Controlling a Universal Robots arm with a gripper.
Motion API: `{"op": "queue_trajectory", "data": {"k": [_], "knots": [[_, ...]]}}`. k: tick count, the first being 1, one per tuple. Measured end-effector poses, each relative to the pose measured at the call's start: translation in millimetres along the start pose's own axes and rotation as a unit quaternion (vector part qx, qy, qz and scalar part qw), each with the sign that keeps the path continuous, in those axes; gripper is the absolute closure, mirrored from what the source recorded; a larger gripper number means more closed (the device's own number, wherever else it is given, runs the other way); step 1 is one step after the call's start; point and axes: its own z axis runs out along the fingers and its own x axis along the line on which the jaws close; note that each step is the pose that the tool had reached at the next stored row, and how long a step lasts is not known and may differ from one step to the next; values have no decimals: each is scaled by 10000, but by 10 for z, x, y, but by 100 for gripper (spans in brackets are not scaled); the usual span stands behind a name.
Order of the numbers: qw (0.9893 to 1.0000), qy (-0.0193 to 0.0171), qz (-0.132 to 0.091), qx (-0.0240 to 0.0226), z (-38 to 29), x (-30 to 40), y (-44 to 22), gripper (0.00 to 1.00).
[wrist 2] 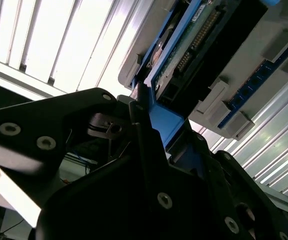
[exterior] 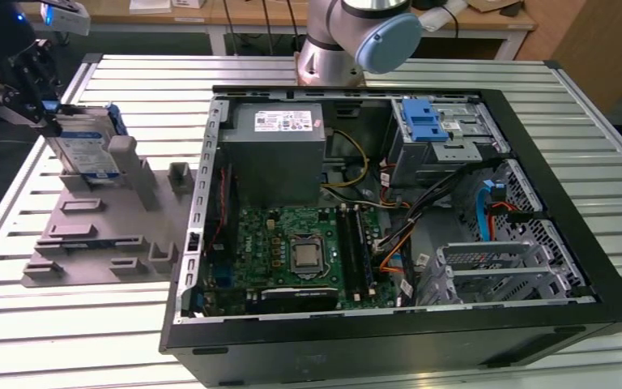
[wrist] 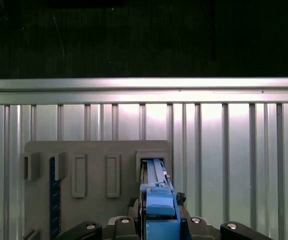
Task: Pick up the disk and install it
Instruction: 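Pick up the disk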
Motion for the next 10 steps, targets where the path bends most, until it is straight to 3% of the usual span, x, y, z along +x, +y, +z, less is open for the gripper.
{"op": "queue_trajectory", "data": {"k": [10], "knots": [[10000,5,0,-2,32,1,4,56]]}}
